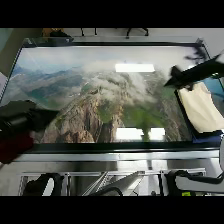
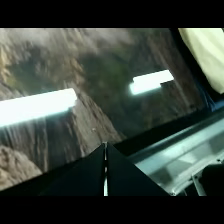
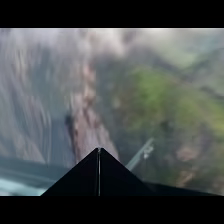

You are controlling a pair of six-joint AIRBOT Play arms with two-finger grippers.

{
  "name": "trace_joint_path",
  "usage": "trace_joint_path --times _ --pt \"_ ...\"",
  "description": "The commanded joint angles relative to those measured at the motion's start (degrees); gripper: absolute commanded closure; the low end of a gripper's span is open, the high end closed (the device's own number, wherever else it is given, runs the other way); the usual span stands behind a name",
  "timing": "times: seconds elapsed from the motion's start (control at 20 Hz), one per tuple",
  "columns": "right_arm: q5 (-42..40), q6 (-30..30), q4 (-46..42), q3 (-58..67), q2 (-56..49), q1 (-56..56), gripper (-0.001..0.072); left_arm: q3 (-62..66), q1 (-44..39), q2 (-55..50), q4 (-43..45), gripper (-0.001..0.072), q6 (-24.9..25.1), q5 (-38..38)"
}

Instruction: Fold the shirts.

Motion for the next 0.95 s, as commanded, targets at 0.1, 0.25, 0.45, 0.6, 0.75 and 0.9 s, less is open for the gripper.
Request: trace_joint_path --times 0.1,0.25,0.45,0.6,0.75,0.9 --pt "-23.5 -0.5 -4.1 -37.1 17.4 25.1 0.0692 -22.7 -9.0 14.2 -0.5 0.0693 -6.0 2.4" --pt "-29.1 -1.0 -2.3 -49.2 22.1 26.3 0.0692 -27.8 -13.4 19.1 -0.5 0.0693 -8.6 5.4" --pt "-29.8 -4.2 0.6 -50.1 22.3 26.4 0.0692 -29.1 -17.2 18.2 0.1 0.0693 -9.7 7.3" --pt "-29.8 -4.2 0.6 -50.1 22.2 26.4 0.0692 -29.0 -19.5 14.0 0.1 0.0693 -9.6 9.4" --pt "-29.8 -4.2 0.6 -50.1 22.2 26.4 0.0692 -29.0 -22.2 9.7 0.1 0.0693 -8.5 9.7" --pt "-29.8 -4.2 0.6 -50.1 22.2 26.4 0.0692 -29.0 -25.7 7.2 0.0 0.0693 -8.5 13.3"
